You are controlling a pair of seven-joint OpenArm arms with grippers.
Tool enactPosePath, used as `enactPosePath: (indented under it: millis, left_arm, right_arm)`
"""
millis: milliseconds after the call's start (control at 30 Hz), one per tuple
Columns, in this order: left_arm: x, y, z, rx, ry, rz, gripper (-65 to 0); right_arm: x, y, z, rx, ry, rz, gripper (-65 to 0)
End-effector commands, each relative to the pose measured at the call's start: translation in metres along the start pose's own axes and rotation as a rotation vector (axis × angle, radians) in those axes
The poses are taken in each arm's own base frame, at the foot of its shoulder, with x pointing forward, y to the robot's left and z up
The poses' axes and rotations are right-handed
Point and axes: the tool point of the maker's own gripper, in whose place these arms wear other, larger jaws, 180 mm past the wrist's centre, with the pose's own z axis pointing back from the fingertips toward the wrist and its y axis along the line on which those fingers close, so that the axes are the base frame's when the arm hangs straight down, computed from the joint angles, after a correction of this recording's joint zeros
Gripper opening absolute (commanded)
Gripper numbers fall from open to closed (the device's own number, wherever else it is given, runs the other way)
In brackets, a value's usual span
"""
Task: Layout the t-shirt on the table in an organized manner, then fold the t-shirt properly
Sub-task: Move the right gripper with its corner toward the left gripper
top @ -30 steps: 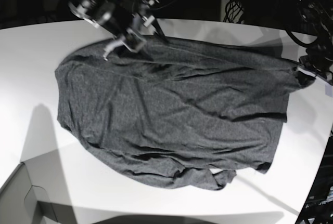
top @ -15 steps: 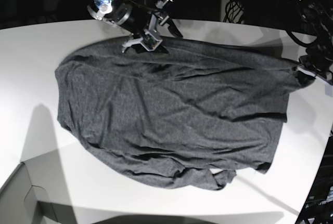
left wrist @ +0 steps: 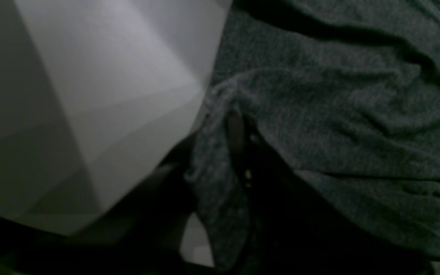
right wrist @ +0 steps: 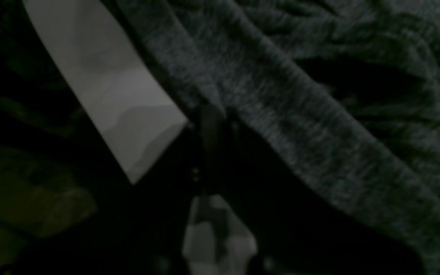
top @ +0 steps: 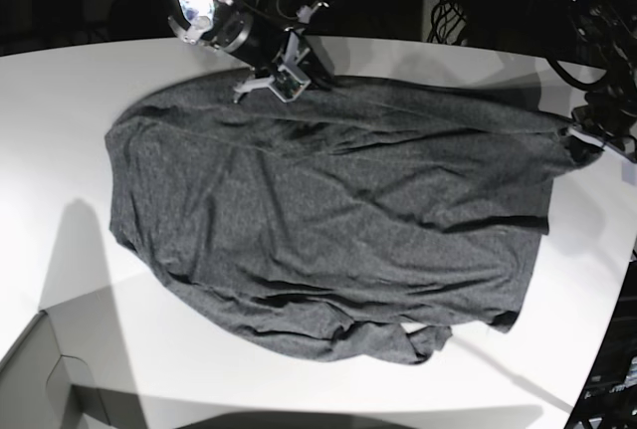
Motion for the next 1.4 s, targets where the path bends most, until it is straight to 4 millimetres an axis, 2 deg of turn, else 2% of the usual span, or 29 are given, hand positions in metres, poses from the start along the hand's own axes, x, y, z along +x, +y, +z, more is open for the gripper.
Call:
enactPosePath:
  millis: [0, 300, 500, 667, 733, 800, 900, 1000, 1100, 1167, 1367]
  left_arm:
    - [0.016, 0.000, 0.004, -0.003, -0.053, -0.016, -64.9]
    - [0.016, 0.000, 0.004, -0.003, -0.053, -0.016, -64.9]
    - [0.016, 0.000, 0.004, -0.004, -0.050, -0.016, -64.9]
    - [0.016, 0.000, 0.004, -0.003, -0.052, -0.017, -64.9]
    - [0.016, 0.000, 0.004, -0.003, -0.053, -0.017, -64.9]
    - [0.016, 0.000, 0.004, -0.002, -0.051, -0.016, -64.9]
    - [0.016, 0.000, 0.004, -0.002, -0.052, -0.017, -64.9]
    - [0.016, 0.000, 0.004, -0.002, -0.052, -0.017, -64.9]
    - [0.017, 0.000, 0.004, -0.001, -0.054, -0.015, -64.9]
    - [0.017, 0.000, 0.004, -0.002, -0.054, -0.015, -64.9]
    - [0.016, 0.000, 0.004, -0.003, -0.052, -0.014, -64.9]
  right_arm:
    - [0.020, -0.004, 0.005, -0.007, -0.069, 0.014, -65.0]
    - [0.058, -0.020, 0.016, -0.046, -0.145, 0.110, -65.0]
    - [0.065, -0.051, 0.013, -0.105, -0.097, 0.142, -65.0]
    - [0.062, -0.043, 0.011, -0.084, -0.084, 0.149, -65.0]
    - [0.053, -0.037, 0.013, -0.075, -0.069, 0.134, -65.0]
    - [0.054, -0.029, 0.013, -0.061, -0.073, 0.136, -64.8]
    - [0.056, -0.009, 0.009, -0.011, -0.078, 0.141, -56.9]
    - [0.052, 0.001, 0.005, 0.018, -0.070, 0.137, -46.5]
    - [0.047, 0.005, 0.001, 0.033, -0.058, 0.131, -37.1]
    - [0.036, 0.005, -0.001, 0.040, -0.033, 0.114, -32.3]
    - [0.023, -0.004, -0.009, 0.039, 0.000, 0.097, -30.3]
